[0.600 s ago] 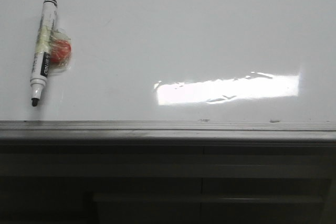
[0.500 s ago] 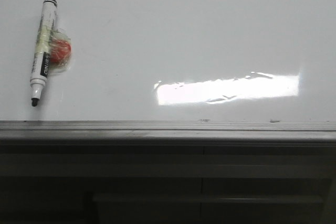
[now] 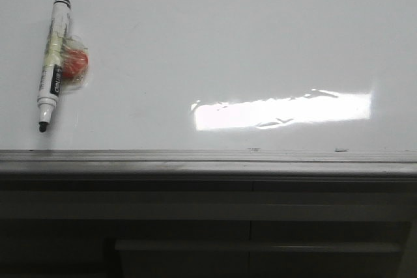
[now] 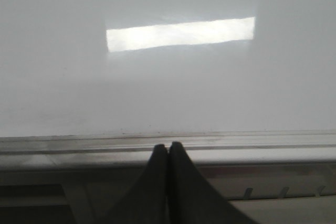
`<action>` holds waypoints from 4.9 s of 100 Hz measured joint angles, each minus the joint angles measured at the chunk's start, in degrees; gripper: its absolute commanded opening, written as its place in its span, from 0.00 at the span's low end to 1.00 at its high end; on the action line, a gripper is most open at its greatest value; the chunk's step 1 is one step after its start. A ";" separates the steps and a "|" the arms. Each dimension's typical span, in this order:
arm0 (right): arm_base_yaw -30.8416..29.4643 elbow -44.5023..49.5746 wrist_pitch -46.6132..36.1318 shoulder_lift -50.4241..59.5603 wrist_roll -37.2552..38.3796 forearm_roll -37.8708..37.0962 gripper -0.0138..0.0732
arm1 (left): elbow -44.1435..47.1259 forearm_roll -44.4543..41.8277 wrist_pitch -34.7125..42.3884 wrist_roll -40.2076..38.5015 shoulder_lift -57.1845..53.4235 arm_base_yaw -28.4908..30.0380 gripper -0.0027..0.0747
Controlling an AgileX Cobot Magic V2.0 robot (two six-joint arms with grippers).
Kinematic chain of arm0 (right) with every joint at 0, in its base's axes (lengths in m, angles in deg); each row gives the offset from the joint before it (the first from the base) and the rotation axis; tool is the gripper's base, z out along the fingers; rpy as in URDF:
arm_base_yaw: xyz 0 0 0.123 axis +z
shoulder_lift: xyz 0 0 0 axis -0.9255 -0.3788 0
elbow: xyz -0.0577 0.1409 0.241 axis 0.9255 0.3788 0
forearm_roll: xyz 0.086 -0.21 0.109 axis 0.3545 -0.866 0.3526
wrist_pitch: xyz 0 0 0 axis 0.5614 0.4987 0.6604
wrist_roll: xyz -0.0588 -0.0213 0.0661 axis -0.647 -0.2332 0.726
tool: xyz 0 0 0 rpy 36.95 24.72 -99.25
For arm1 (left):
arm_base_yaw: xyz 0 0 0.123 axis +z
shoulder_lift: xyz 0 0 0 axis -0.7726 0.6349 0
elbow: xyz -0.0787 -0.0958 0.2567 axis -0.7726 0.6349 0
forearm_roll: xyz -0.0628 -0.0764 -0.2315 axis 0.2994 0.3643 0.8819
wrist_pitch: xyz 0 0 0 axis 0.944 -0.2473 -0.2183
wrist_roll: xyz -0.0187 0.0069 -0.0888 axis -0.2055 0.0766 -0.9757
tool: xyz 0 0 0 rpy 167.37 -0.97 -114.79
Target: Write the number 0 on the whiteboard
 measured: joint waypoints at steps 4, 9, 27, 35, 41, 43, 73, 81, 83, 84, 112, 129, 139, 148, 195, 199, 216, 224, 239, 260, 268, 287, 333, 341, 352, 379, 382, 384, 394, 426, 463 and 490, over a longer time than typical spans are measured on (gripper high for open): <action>0.00 0.00 0.00 0.00 0.00 0.00 0.08 | 0.00 0.00 0.00 0.00 0.00 0.00 0.01; 0.00 0.00 0.00 0.00 0.00 0.00 0.08 | 0.00 0.00 0.00 0.00 0.00 0.00 0.01; 0.00 0.00 0.00 0.00 0.00 0.00 0.08 | 0.00 0.00 0.00 0.00 0.00 0.00 0.01; 0.00 0.00 0.00 0.00 0.00 0.00 0.08 | 0.00 -0.10 0.00 0.00 0.00 0.00 0.01; 0.00 0.00 -0.13 0.00 0.00 -0.27 0.08 | 0.00 0.14 0.00 0.00 0.00 0.00 0.01; 0.00 0.00 -0.29 0.00 0.00 -0.40 0.08 | 0.00 0.73 0.11 0.00 0.00 0.00 0.01; 0.00 0.00 -24.23 0.00 5.77 14.38 0.08 | 0.00 40.70 4.04 0.00 0.00 0.00 0.01; 0.00 0.00 -27.86 0.00 7.32 18.80 0.08 | 0.00 45.48 5.04 0.00 0.00 0.00 0.01; 0.00 0.00 -28.34 0.00 7.69 19.84 0.08 | 0.00 46.34 5.31 0.00 0.00 0.00 0.01; 0.00 0.00 -28.57 0.00 8.26 20.17 0.08 | 0.00 46.58 5.44 0.00 0.00 0.00 0.01; 0.31 -7.23 -13.93 0.00 14.96 20.19 0.30 | -3.85 47.87 2.55 15.38 0.00 0.00 0.41; 3.04 -16.47 -4.45 0.00 10.00 17.36 0.51 | -12.80 45.69 -0.22 24.98 2.82 0.00 0.57; 4.52 -19.46 0.05 -1.49 5.89 17.11 0.51 | -17.43 39.92 -4.07 27.13 8.16 0.00 0.53; 5.37 -20.94 4.49 -3.73 0.94 16.98 0.51 | -22.12 30.71 -10.00 27.69 13.97 0.00 0.51; 5.49 -25.78 14.19 -12.80 -10.46 16.85 0.52 | -36.35 24.01 -19.61 17.80 45.76 -4.96 0.52; 5.49 -25.91 14.19 -12.97 -10.50 16.85 0.52 | -36.35 25.83 -19.61 17.41 47.49 -5.43 0.52; 5.49 -26.00 14.19 -13.30 -10.85 17.17 0.52 | -36.35 30.42 -18.22 17.12 55.22 -6.96 0.52; 5.49 -26.00 14.19 -13.30 -10.96 17.21 0.52 | -36.35 31.31 -16.52 17.12 57.40 -7.71 0.52; 5.49 -26.00 14.19 -13.30 -11.00 17.30 0.52 | -36.35 31.92 -12.82 17.10 59.89 -9.02 0.51; 5.49 -26.00 14.22 -13.30 -11.00 18.93 0.52 | -36.35 32.05 -10.15 17.00 63.12 -9.27 0.50; 5.49 -26.00 14.22 -13.30 -11.00 19.81 0.52 | -36.47 31.93 -10.03 17.00 64.39 -9.27 0.46; 5.49 -26.14 14.32 -13.30 -11.00 21.19 0.52 | -37.05 31.93 -10.28 17.00 66.61 -9.66 0.31; 5.89 -37.02 25.23 -19.03 -51.26 50.07 0.51 | -38.37 30.41 -14.13 28.46 66.11 -11.10 0.01; 6.29 -39.06 29.03 -23.38 -60.02 56.05 0.51 | -39.73 30.02 -16.68 34.94 63.39 -14.08 0.01; 9.76 -41.53 29.44 -28.31 -66.12 60.04 0.51 | -41.60 29.27 -18.13 44.48 58.15 -19.16 0.01; 25.80 -48.45 29.44 -42.27 -68.42 54.54 0.52 | -42.94 21.09 -18.40 53.50 49.44 -27.29 0.01; 28.26 -49.13 29.30 -43.76 -68.42 53.50 0.52 | -42.94 20.47 -18.40 53.59 49.20 -27.59 0.01; 29.21 -49.61 29.01 -44.84 -68.42 52.79 0.52 | -42.94 20.06 -18.40 53.59 49.05 -27.73 0.01; 36.30 -51.45 24.67 -49.61 -68.47 50.02 0.56 | -43.03 18.96 -18.75 53.59 48.53 -27.87 0.01; 48.72 -54.54 8.38 -60.65 -68.76 48.92 0.62 | -43.03 16.89 -21.78 53.75 48.59 -27.87 0.01; 50.72 -55.27 7.31 -66.01 -68.85 53.11 0.61 | -43.03 15.08 -22.59 53.85 48.59 -27.87 0.01; 51.01 -55.33 13.21 -66.14 -68.85 55.91 0.61 | -43.03 15.56 -22.74 54.10 48.59 -27.87 0.01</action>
